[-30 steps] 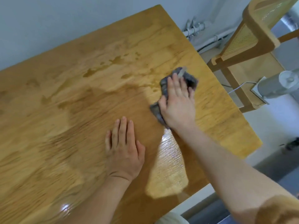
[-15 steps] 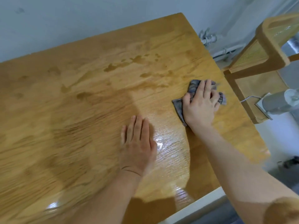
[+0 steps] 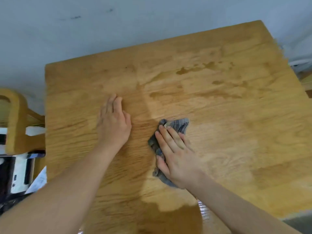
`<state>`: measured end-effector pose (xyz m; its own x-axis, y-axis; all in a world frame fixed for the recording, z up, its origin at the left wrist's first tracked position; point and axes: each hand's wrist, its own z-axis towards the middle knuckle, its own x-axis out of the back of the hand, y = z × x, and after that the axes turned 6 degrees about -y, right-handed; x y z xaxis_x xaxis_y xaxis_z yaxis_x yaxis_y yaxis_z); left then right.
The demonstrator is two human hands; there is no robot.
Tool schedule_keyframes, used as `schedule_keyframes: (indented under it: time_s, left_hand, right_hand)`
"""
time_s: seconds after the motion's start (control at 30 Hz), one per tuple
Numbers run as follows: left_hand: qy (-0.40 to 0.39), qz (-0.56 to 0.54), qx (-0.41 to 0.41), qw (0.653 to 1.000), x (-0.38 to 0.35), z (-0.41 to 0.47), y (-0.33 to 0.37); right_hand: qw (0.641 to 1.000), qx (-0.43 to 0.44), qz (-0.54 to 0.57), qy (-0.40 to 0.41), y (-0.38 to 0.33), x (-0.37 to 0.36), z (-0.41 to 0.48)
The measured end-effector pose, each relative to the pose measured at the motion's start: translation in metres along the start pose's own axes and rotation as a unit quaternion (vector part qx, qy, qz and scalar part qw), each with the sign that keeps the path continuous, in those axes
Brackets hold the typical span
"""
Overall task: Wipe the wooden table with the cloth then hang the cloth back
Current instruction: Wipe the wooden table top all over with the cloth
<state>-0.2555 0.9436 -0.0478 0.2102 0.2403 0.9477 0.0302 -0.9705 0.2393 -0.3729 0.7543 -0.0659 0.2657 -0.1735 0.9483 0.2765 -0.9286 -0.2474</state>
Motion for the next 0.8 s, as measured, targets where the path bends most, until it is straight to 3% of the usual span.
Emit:
schedule_keyframes:
  time_s: [0.33,0.47,0.63,0.8]
  left_hand:
    - [0.018,-0.010,-0.018,1.000,-0.006,0.010,-0.022]
    - [0.000,-0.014,-0.015,1.000,-0.005,0.013,-0.024]
    - [-0.007,-0.005,-0.017,1.000,-0.006,0.017,-0.027]
    - [-0.016,-0.004,-0.018,1.000,-0.005,0.016,-0.029]
  right_hand:
    - [0.999,0.039,-0.021,-0.026,-0.006,0.039,0.169]
    - [1.000,0.012,-0.006,0.000,-0.001,0.056,0.254]
    - [0.995,-0.082,0.016,0.045,0.002,0.071,0.352]
    - [0.995,-0.070,0.021,0.067,-0.011,0.058,0.321]
